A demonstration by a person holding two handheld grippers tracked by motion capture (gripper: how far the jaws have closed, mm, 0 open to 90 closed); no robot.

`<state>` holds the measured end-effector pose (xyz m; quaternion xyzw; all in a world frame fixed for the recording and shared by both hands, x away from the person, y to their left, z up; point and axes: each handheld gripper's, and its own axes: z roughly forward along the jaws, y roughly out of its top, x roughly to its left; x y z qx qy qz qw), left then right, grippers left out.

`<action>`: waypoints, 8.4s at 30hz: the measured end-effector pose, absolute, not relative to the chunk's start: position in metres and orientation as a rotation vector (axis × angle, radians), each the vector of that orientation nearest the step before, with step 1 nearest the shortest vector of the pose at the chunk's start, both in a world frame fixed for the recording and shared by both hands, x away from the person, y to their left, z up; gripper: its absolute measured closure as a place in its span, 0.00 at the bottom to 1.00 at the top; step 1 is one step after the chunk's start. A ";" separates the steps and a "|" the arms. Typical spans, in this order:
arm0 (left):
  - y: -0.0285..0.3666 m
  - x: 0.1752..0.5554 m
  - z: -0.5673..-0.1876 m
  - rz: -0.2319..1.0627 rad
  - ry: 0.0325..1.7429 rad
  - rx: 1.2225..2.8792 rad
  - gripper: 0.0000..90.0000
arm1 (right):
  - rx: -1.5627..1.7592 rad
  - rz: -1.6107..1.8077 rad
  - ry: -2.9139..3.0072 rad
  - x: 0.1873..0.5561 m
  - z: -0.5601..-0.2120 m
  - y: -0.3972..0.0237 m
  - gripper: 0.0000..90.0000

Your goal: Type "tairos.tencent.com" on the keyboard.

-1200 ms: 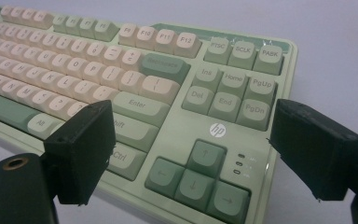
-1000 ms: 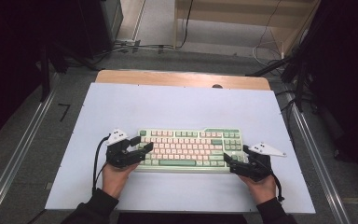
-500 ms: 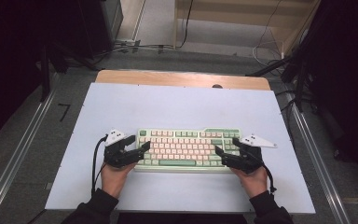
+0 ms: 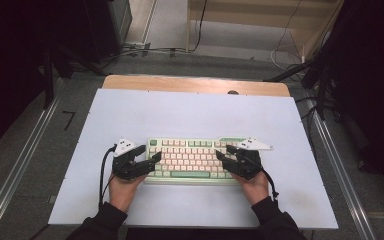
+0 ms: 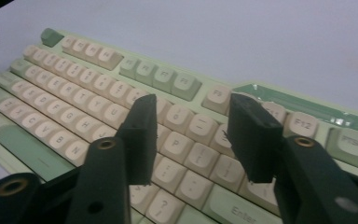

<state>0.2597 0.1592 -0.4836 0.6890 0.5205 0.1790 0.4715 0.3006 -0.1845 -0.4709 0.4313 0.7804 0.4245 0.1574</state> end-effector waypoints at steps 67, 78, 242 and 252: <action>0.143 0.263 -0.482 0.446 1.221 1.738 0.37 | 1.181 1.207 2.314 0.313 -0.466 -0.147 0.17; 0.132 0.266 -0.479 0.425 1.171 1.751 0.51 | 1.178 1.236 2.306 0.309 -0.460 -0.153 0.17; 0.132 0.268 -0.482 0.407 1.194 1.723 0.35 | 1.222 1.238 2.247 0.311 -0.464 -0.167 0.24; 0.131 0.267 -0.481 0.409 1.187 1.725 0.39 | 1.223 1.238 2.247 0.310 -0.463 -0.167 0.24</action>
